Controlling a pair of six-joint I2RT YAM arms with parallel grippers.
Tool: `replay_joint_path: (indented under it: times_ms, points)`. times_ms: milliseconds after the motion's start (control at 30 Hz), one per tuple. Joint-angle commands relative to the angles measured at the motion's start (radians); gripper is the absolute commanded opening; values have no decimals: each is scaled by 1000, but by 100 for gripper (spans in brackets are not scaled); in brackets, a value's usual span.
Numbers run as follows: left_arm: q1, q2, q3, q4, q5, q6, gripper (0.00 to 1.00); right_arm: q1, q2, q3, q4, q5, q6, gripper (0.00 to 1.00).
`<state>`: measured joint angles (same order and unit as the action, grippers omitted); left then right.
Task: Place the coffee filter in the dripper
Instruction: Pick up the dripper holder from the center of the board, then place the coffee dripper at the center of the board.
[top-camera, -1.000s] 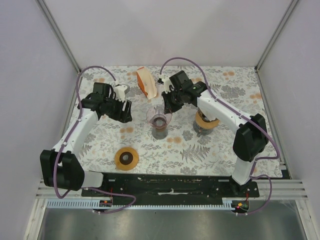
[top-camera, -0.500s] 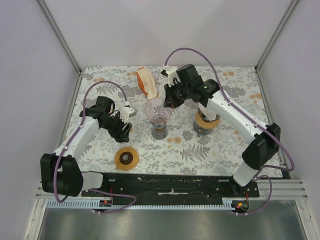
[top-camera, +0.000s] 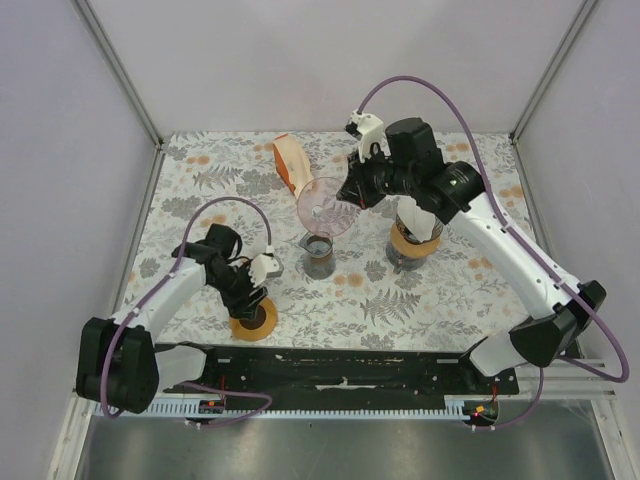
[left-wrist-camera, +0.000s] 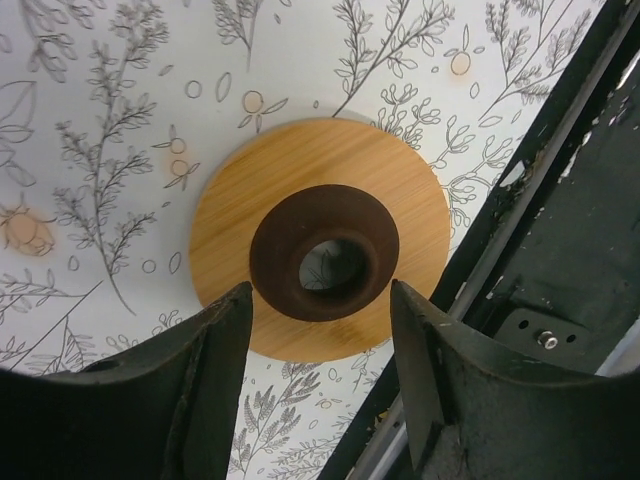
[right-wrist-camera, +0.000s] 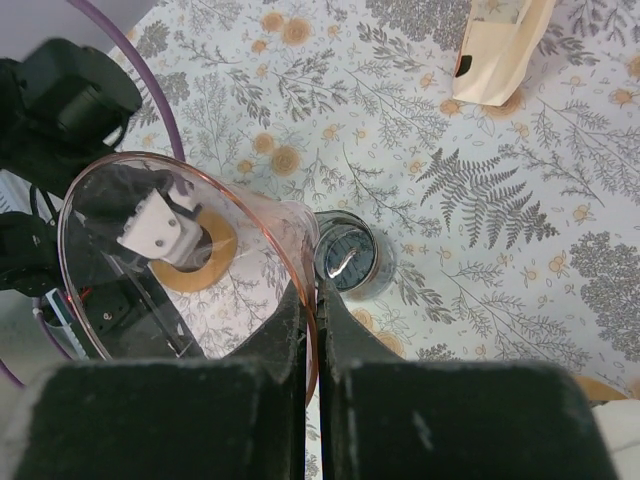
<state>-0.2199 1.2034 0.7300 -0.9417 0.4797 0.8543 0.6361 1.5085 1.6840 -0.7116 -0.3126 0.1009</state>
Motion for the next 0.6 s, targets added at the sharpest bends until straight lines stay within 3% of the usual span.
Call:
replay_joint_path:
  times_ms: [0,167,300,333,400,467,567]
  points:
    - [-70,-31,-58,112,-131,-29,63,-9,-77,3,34,-6,-6,0]
    - [-113,-28,-116,265,-279,-110,62,-19,-100,-21,29,-5,-10,0]
    - [-131,-22,-162,336,-306,-133,58,-42,-111,-69,20,6,-1,0]
    - [-139,-22,-175,354,-306,-149,53,-44,-119,-85,21,9,-3,0]
    - [-153,-13,-188,385,-306,-170,31,-42,-134,-116,23,4,-4,0]
    - [-159,-5,-184,402,-303,-188,4,-44,-148,-145,26,-23,-10,0]
    - [-156,1,-135,403,-332,-244,2,-42,-171,-187,11,-65,-24,0]
